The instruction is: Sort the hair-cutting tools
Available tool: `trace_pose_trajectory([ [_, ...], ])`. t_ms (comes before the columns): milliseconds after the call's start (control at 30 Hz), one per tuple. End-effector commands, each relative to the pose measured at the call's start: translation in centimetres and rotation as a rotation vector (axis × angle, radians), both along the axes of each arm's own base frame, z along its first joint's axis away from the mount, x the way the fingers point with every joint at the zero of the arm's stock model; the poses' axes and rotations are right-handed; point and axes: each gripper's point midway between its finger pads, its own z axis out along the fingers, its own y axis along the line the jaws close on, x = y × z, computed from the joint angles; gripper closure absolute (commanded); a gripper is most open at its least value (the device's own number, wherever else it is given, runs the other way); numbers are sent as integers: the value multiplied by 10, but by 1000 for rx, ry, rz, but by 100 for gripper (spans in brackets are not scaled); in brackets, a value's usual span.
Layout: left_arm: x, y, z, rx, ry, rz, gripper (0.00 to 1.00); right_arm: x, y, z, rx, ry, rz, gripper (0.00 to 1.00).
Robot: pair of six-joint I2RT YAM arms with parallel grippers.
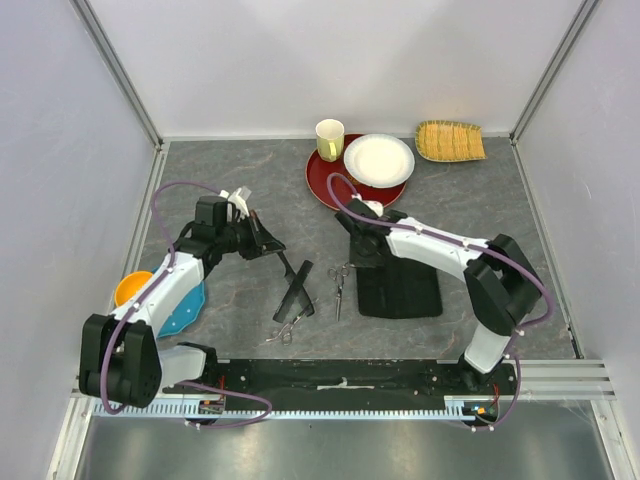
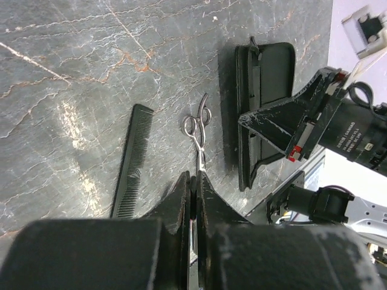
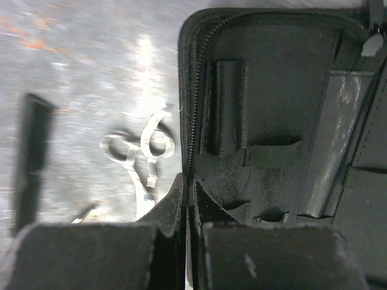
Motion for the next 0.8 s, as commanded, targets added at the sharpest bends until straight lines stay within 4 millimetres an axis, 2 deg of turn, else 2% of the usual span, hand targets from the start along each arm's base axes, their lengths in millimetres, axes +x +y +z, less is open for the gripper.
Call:
trace_pose_trajectory([
  [0, 10, 9, 24, 50, -93, 20, 98, 13, 55, 11, 96, -23, 33, 100],
  [100, 12, 15, 28, 82, -96, 48, 98, 15, 52, 10, 75, -35, 41, 88],
  [133, 12, 17, 30, 90, -100, 52, 98, 20, 47, 14, 52, -63, 30, 71],
  [233, 11, 18, 37, 89, -120, 54, 98, 31, 40, 35, 18, -124, 32, 46],
  [367, 10, 19, 41, 93, -131, 55, 98, 48, 13, 57, -38, -190, -4, 41],
  [467, 8, 19, 43, 94, -134, 58, 98, 59, -10, 60, -70, -195, 3, 41],
  [533, 8, 19, 42, 92, -132, 59, 98, 64, -21, 58, -78, -179, 33, 39],
  [667, 8, 18, 42, 86, -124, 56, 98, 85, -62, 45, -126, -151, -27, 39],
  [767, 6, 15, 41, 73, -114, 42, 98, 95, -84, 30, -145, -109, -73, 42],
])
